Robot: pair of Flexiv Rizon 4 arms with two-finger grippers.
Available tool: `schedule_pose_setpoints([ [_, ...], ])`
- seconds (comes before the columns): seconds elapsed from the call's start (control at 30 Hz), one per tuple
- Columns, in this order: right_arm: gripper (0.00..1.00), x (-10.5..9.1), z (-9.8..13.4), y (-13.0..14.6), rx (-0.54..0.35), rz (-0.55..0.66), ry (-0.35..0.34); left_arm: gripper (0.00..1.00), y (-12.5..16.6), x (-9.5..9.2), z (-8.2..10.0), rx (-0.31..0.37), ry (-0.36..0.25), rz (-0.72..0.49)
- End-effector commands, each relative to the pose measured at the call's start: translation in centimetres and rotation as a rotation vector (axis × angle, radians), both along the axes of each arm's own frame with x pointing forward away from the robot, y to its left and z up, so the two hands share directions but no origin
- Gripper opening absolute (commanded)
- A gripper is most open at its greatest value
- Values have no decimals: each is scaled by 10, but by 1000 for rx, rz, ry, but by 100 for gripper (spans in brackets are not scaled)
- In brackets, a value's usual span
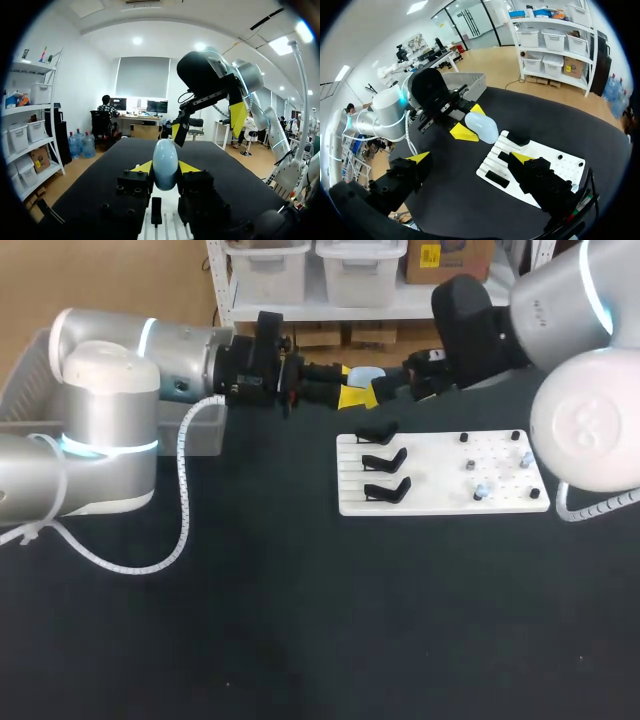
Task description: Pick up each earbud case from the left stands, insert the matching earbuds, close the lid, and place the case in the box.
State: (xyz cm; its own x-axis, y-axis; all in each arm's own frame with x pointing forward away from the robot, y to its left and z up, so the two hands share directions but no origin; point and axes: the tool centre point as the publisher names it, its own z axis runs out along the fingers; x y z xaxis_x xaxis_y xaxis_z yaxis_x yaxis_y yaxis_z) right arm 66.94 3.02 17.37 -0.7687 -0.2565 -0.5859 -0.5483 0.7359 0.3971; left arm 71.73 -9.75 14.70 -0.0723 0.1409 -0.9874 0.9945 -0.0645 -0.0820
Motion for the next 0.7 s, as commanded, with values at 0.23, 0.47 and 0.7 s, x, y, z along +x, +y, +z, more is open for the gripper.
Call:
schedule_pose_setpoints([
  [0.23, 100, 13, -11, 1, -30, -37, 8, 0, 0, 0, 0, 1, 0, 0],
  [0.47, 100, 23, -18, -3, -39, -71, 17, 0, 0, 0, 0, 1, 0, 0],
  [0.7, 100, 32, -24, -4, -41, -90, 32, 0, 0, 0, 0, 1, 0, 0],
])
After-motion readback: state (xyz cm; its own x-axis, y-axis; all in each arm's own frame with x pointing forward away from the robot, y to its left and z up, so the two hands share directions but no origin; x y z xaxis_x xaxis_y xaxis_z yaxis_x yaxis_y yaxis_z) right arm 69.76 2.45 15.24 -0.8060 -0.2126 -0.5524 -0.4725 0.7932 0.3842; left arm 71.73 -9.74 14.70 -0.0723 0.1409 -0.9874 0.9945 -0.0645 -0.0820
